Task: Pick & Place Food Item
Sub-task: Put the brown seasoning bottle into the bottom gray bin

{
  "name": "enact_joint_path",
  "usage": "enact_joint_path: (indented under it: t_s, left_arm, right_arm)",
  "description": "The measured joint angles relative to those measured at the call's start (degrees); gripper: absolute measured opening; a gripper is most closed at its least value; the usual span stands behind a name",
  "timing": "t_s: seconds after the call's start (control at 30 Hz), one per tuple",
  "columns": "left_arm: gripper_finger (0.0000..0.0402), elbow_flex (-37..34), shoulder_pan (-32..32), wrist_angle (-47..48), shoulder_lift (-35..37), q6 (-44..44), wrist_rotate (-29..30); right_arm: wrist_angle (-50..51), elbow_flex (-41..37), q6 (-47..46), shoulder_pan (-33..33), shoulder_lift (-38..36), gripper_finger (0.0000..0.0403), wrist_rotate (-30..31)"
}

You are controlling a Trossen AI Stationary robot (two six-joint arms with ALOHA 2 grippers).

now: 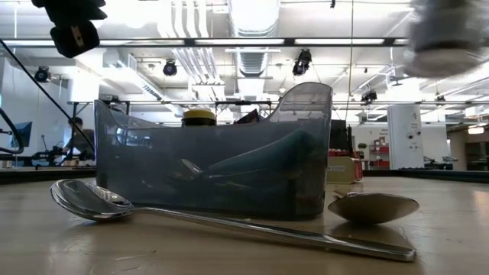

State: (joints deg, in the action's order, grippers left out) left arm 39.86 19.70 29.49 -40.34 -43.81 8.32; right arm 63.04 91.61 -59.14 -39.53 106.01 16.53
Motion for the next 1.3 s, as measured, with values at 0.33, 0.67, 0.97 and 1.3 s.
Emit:
enact_joint_path:
  t_s: [0.33,0.67,0.97,1.3]
  left_arm:
    - [0.0067,0.0,0.0,-3.1,0.0,0.3,1.1]
    - [0.0067,0.0,0.0,-2.2,0.0,0.3,1.1]
    - [0.0067,0.0,0.0,-2.2,0.0,0.3,1.1]
    - [0.0067,0.0,0.0,-2.2,0.0,0.3,1.1]
  right_arm:
    - [0.6,0.0,3.4,9.4,-7.5,0.0168,3.7]
    - [0.5,0.0,13.7,19.8,-7.8,0.0168,3.0]
    - [-4.8,0.0,25.8,26.5,-7.7,0.0168,-1.8]
    - [-5.8,0.0,34.3,31.3,-5.2,0.0168,-7.1]
